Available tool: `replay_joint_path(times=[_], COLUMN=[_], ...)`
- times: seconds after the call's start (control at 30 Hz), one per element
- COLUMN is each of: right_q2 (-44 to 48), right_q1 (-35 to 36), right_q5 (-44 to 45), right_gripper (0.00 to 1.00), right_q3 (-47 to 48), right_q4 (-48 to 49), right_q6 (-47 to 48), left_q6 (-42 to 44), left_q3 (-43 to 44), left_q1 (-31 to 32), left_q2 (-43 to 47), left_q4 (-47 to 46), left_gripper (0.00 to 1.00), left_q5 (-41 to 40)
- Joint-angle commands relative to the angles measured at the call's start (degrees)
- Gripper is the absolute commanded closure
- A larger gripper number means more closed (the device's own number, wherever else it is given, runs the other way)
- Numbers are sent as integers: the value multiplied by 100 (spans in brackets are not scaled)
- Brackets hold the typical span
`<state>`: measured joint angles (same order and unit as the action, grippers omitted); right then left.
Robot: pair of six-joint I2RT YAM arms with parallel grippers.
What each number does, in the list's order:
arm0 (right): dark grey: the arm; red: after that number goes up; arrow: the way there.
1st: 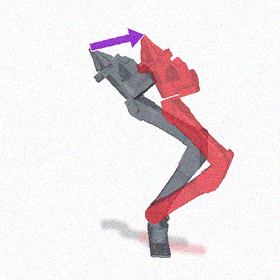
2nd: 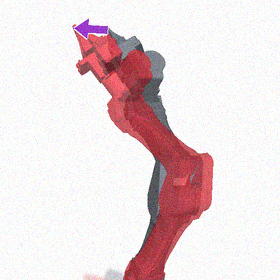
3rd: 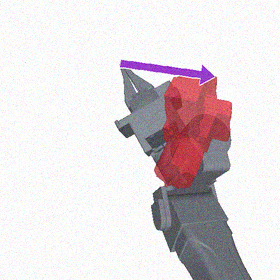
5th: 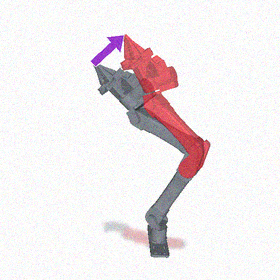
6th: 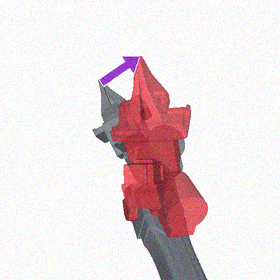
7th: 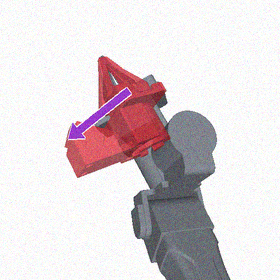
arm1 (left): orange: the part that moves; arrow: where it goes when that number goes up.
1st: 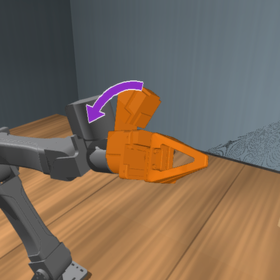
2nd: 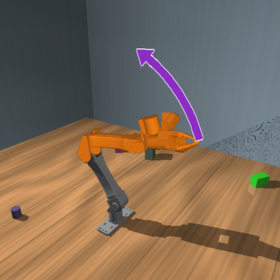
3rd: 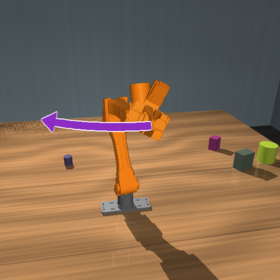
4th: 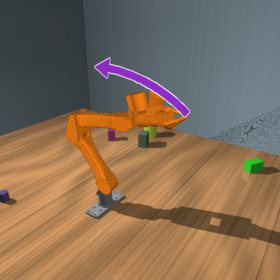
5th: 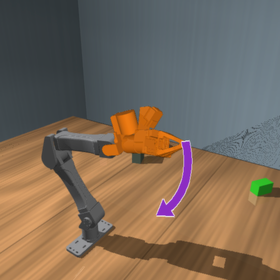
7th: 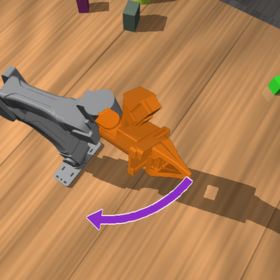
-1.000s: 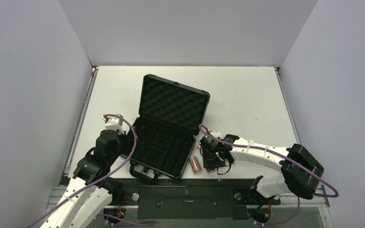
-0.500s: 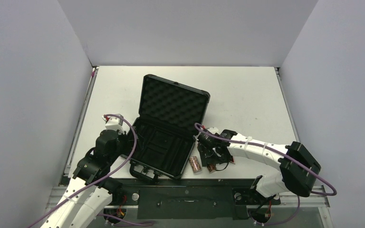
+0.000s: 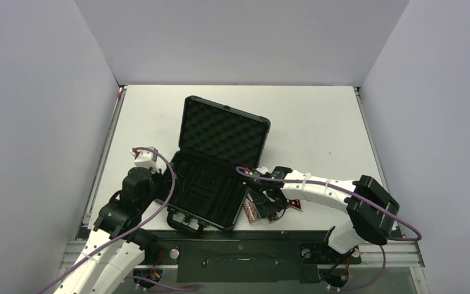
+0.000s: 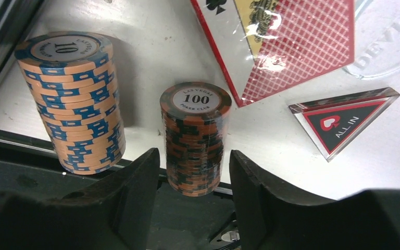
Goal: Pack up texas hold em set
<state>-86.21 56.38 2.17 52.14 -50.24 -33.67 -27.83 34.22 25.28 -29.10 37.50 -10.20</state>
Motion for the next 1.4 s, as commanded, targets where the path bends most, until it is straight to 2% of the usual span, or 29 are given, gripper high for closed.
replay_joint_path(times=[0.0,0.3,0.43,0.77,1.07,1.37], right_q2=[-159,-362,-311,155,321,39], right_q1=[113,161,181,281,286,346], right_q5=[202,349,365,710,1101,910], right_gripper=[53,58,76,100,100,100], right_q3=[171,195,235,903,2246,3335], right_q4=[-10,64,-8,-890,-1669,-1613], right_q6=[171,283,270,114,-226,-598], left_q6=[83,68,74,45,12,0], left_q3=[191,184,191,177,131,226], left_q1=[-49,-59,-90,-123,-135,-155], left_q2=[62,85,81,162,254,360], left_q4=[-146,-140,-150,-139,-157,-83], left_gripper=[4,4,4,4,4,4], left_q5=[53,34,43,-22,-117,34])
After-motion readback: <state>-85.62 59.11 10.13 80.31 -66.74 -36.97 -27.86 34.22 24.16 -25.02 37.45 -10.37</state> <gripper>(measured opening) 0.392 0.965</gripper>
